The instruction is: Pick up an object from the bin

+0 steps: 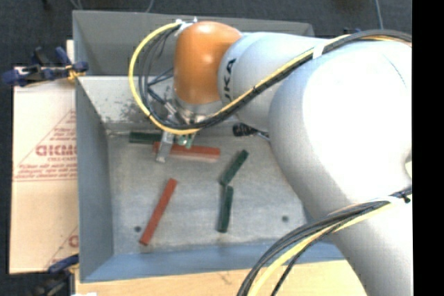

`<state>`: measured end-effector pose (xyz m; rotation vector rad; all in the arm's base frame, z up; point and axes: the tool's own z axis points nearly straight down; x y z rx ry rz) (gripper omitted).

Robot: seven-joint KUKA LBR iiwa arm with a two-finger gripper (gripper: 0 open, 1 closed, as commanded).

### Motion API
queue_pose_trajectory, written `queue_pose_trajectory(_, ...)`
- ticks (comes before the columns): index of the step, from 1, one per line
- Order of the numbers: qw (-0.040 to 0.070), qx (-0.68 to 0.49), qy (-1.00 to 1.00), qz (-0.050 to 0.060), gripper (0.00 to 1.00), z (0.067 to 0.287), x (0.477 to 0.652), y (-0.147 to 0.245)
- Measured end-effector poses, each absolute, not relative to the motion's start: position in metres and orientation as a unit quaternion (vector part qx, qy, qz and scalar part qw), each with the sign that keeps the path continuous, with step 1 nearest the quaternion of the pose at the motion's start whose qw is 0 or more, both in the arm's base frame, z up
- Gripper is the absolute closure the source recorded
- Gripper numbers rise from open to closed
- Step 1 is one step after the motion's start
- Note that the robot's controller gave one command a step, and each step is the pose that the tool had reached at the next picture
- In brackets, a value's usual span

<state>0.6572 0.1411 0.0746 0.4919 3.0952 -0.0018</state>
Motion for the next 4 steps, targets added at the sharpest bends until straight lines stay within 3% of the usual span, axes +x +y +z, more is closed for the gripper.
queue_pose_trajectory(1,0.007,0.138,0.99,0.002,1.0,0.256,0.657,0.149)
queue_pose_trajectory(2,0.003,0.138,0.99,0.0,0.0,0.25,0.655,0.149)
queue_pose_trajectory(3,-0.002,0.077,0.997,-0.002,0.0,0.094,0.637,0.114)
queue_pose_trajectory(4,0.002,0.194,0.981,0.001,0.0,0.072,0.637,0.101)
